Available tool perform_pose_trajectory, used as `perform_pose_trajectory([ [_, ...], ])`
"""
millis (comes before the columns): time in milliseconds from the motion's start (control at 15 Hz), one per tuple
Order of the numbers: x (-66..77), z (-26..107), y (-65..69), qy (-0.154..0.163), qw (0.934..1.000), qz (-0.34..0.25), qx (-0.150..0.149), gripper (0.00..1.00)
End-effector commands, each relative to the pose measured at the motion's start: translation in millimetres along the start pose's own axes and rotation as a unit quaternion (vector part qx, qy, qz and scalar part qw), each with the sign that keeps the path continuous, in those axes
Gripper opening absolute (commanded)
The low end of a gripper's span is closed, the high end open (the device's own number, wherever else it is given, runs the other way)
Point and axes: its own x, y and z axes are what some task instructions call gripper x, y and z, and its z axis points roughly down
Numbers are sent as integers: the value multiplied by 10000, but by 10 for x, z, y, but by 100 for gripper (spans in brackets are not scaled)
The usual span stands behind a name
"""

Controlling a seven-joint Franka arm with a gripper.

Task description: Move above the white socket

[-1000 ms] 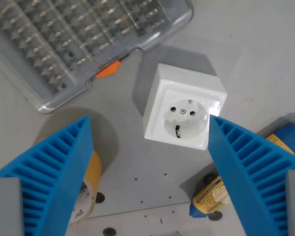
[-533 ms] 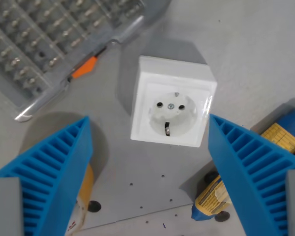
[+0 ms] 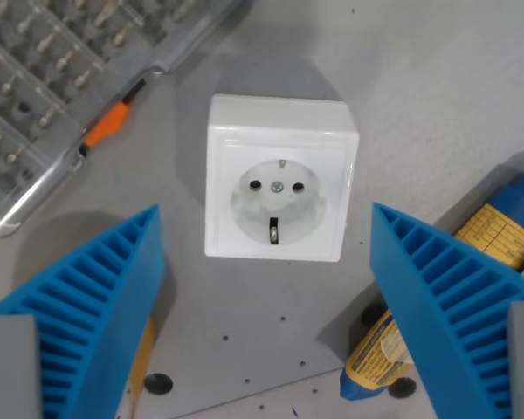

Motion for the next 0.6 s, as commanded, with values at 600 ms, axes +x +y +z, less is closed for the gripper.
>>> perform_pose_trajectory([
  [600,-51,146,98,447,9980,388,210,100],
])
